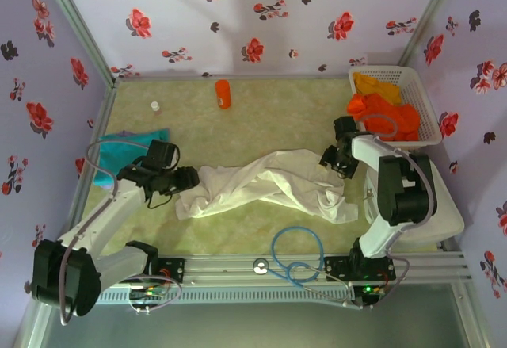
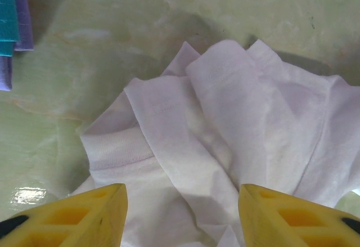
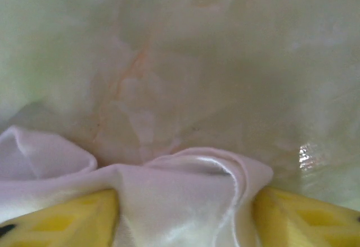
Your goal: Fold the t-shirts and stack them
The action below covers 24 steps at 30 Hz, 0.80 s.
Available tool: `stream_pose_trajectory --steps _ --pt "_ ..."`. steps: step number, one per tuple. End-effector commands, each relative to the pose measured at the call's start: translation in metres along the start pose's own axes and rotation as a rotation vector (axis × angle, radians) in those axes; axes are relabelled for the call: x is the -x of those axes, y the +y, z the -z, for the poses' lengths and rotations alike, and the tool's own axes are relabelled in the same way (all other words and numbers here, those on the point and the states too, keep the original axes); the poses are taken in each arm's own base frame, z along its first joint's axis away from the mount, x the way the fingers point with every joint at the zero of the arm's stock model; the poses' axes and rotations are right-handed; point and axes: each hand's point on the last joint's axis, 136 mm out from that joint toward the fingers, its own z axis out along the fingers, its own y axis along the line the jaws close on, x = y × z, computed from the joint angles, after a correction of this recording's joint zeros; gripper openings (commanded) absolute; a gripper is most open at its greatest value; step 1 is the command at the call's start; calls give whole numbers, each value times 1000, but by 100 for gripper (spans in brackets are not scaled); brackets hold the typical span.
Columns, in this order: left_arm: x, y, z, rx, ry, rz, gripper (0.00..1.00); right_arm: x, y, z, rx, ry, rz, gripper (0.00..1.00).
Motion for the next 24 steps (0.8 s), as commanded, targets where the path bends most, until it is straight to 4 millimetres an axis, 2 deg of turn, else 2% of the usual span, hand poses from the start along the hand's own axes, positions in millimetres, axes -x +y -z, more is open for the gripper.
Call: stream_pose_trajectory --steps 1,2,5,8,13,18,24 --pt "-6 1 -14 -9 52 -2 54 9 18 -7 77 -1 0 51" --pt "-6 2 -18 -7 56 5 54 12 20 -6 87 -7 -1 42" --pt "-3 9 -27 10 59 39 55 18 23 1 101 -45 -1 29" --pt "5 22 -33 61 42 55 54 21 21 7 90 -64 7 22" --pt "23 27 -43 63 7 77 45 19 19 9 89 -70 18 22" --pt "26 20 -57 35 42 77 32 18 19 11 94 -76 15 21" --pt "25 21 -62 31 38 82 30 21 21 14 102 -84 14 21"
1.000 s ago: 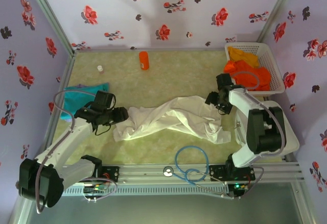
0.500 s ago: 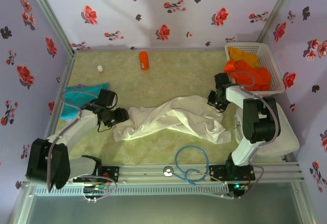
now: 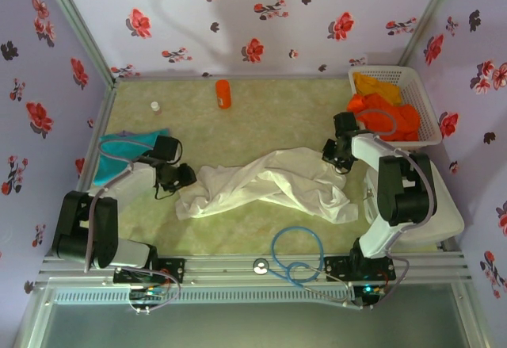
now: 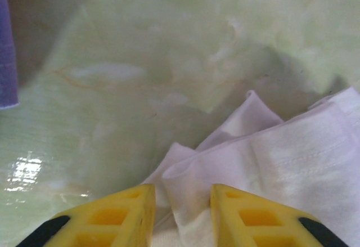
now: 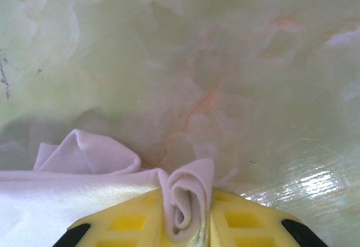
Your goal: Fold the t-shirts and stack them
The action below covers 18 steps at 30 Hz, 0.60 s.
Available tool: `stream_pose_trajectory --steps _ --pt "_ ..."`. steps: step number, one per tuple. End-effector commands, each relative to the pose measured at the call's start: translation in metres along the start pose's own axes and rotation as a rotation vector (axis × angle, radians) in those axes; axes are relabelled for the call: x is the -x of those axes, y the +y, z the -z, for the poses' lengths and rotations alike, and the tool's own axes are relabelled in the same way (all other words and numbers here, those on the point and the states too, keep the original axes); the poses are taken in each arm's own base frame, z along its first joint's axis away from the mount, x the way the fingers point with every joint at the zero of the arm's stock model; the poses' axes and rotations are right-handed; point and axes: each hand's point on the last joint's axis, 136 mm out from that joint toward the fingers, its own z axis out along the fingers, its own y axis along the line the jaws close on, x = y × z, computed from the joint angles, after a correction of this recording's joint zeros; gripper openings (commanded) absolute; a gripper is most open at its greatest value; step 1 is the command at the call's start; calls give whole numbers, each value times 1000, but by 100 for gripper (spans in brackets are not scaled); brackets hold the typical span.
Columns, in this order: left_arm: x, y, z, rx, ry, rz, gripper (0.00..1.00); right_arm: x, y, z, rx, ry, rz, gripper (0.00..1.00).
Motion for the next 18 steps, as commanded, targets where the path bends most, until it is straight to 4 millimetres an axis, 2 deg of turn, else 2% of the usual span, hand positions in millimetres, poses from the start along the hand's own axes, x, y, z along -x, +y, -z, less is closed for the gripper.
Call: stream_pose_trajectory --steps 1,6,12,13,15,18 --pt "8 -6 0 -29 -24 -9 29 5 1 7 7 -25 2 21" --pt "18 -9 2 -26 -50 -20 20 10 5 11 20 -43 4 21" --pt "28 -15 6 -22 -55 -47 0 18 10 18 31 -66 14 19" --pt "31 -15 9 -13 -63 -55 0 21 11 21 34 -76 14 16" --pt "43 -20 21 -15 -85 -79 0 28 16 28 47 -96 21 0" --pt "71 -38 49 -24 -148 -151 0 41 26 43 70 -136 28 0"
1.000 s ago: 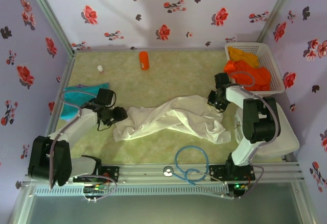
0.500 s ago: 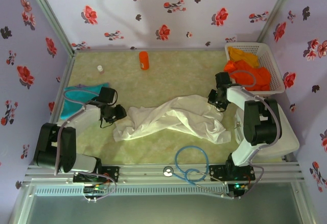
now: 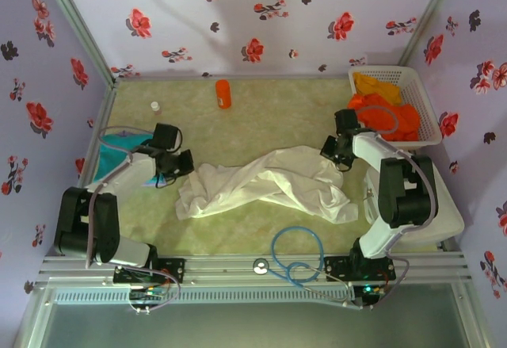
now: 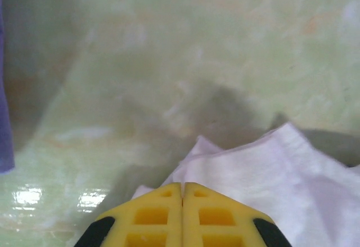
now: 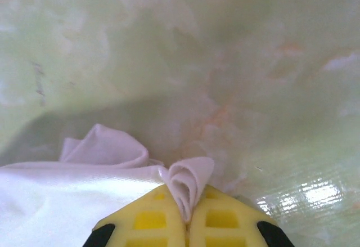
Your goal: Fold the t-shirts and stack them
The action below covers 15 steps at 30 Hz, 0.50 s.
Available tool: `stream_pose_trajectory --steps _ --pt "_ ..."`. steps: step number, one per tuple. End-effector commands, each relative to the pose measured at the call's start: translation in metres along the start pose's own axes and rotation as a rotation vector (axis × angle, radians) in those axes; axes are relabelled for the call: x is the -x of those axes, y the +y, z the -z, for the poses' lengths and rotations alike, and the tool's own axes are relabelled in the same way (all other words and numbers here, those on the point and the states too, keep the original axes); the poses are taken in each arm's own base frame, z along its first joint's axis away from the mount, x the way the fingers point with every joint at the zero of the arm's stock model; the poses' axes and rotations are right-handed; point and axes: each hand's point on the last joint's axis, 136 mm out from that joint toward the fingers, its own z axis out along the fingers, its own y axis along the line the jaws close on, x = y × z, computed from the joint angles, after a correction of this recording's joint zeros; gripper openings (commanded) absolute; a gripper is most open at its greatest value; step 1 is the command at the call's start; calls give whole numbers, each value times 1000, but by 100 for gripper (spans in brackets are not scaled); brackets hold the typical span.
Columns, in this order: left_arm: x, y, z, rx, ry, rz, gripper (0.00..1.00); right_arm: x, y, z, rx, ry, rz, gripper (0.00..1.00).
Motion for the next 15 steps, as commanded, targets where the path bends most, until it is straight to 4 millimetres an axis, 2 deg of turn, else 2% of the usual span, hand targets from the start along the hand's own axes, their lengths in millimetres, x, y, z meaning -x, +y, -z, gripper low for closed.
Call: stream_pose_trajectory --steps 1,5,10,15 --pt "43 -15 35 8 -96 -107 0 35 20 34 56 -114 15 0" --pt "87 -32 69 16 -186 -196 0 61 35 56 81 -188 29 0" --pt "141 -49 106 10 -287 -247 0 105 55 92 153 -304 12 0" --pt "195 -69 137 5 -447 -285 0 147 71 115 205 -411 -22 0"
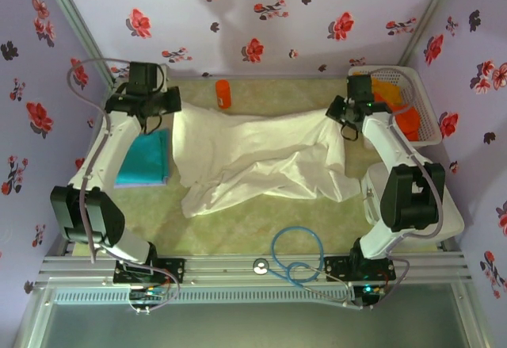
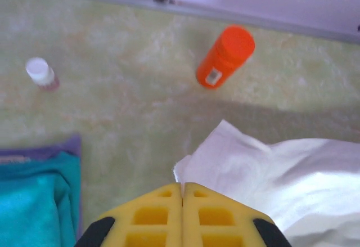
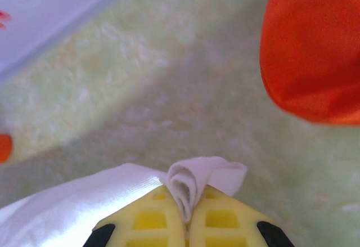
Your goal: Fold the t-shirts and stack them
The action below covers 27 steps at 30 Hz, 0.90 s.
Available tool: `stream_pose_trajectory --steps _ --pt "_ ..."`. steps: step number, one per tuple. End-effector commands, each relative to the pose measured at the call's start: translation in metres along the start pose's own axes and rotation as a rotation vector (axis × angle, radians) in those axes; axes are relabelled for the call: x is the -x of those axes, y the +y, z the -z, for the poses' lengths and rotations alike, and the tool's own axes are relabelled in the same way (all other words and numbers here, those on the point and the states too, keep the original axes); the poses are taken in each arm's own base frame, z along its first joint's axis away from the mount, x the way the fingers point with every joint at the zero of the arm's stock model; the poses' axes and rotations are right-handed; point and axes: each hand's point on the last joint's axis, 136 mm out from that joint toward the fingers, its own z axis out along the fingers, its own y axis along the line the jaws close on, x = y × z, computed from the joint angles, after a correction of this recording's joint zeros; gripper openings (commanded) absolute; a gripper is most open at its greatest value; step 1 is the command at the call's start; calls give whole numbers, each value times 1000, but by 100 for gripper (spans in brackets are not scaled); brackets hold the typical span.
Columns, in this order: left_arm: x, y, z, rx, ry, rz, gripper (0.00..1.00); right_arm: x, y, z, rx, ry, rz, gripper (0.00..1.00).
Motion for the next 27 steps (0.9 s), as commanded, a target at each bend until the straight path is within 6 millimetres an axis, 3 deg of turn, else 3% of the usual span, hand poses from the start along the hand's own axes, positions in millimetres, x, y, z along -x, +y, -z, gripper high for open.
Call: stream_pose_trajectory --steps 1,4,7,9,12,14,17,23,27 --pt "36 1 4 31 -76 -78 0 46 14 9 36 -120 -31 0" --pt "60 -1 -6 42 -105 -115 0 63 15 4 33 -148 -59 3" --pt "72 2 -25 63 -122 -148 0 61 11 -13 27 -117 -80 12" --pt "77 7 -39 89 -139 -167 2 51 6 -26 10 -66 -87 30" --pt "73 14 -61 111 -107 -179 20 34 -1 -38 -4 5 -86 53" --pt "63 19 -71 133 -49 -167 29 21 -6 -42 -5 36 -90 71" --pt "43 29 -75 173 25 -124 55 1 -11 -39 4 75 -84 87" --pt "-9 21 -46 155 122 -20 60 -47 -30 -21 -19 170 -65 91" --pt "-72 5 -32 101 215 12 61 -84 -55 -15 -89 229 -39 85"
